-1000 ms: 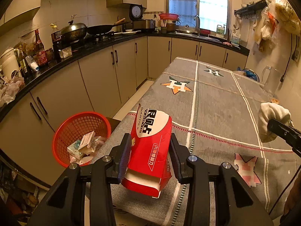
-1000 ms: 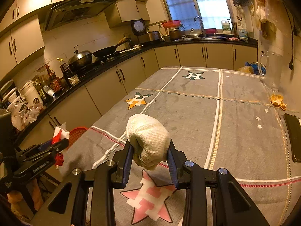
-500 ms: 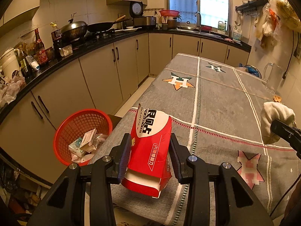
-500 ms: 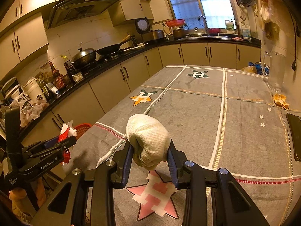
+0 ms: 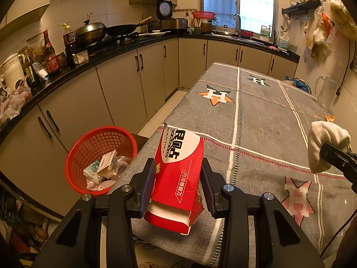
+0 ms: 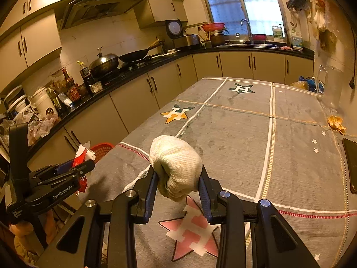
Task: Collect trash
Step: 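Lift the red-white box and white cloth and carry them toward the wastebasket, then lower both tools into the red wastebasket and open them to drop the box and cloth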
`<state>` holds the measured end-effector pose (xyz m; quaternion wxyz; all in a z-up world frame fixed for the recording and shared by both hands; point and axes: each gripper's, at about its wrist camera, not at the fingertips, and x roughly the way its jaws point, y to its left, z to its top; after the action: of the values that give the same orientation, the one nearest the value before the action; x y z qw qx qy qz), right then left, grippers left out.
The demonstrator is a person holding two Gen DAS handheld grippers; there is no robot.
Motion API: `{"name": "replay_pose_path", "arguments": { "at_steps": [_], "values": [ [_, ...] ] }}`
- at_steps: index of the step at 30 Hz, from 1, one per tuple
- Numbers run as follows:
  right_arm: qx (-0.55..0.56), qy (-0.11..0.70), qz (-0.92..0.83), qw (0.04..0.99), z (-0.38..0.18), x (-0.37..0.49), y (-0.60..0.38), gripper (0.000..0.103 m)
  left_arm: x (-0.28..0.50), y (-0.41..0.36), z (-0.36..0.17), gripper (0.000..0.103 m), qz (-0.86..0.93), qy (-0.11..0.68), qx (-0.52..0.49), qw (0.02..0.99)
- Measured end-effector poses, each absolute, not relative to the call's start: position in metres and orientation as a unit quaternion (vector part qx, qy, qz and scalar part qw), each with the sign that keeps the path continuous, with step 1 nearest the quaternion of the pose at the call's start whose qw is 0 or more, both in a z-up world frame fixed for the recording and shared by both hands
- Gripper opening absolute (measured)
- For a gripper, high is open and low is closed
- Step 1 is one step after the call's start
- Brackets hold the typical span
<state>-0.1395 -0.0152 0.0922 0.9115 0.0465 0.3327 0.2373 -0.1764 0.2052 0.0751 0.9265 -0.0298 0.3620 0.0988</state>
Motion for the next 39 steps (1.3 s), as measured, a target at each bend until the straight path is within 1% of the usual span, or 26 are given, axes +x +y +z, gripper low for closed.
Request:
{"name": "replay_pose_path", "arguments": {
  "at_steps": [18, 27, 39],
  "values": [
    [0.019, 0.332, 0.258, 0.907, 0.098, -0.143, 0.016, 0.038, -0.189, 0.231, 0.078, 0.039, 0.118, 0.354, -0.048, 0.927],
    [-0.004, 0.34, 0.277, 0.899, 0.099, -0.134, 0.051, 0.038, -0.192, 0.283, 0.073, 0.039, 0.169, 0.354, -0.05, 0.919],
    [-0.036, 0.366, 0.32, 0.873, 0.083, -0.115, 0.132, 0.038, -0.179, 0.351, 0.064, 0.039, 0.198, 0.36, -0.041, 0.911]
  ]
}}
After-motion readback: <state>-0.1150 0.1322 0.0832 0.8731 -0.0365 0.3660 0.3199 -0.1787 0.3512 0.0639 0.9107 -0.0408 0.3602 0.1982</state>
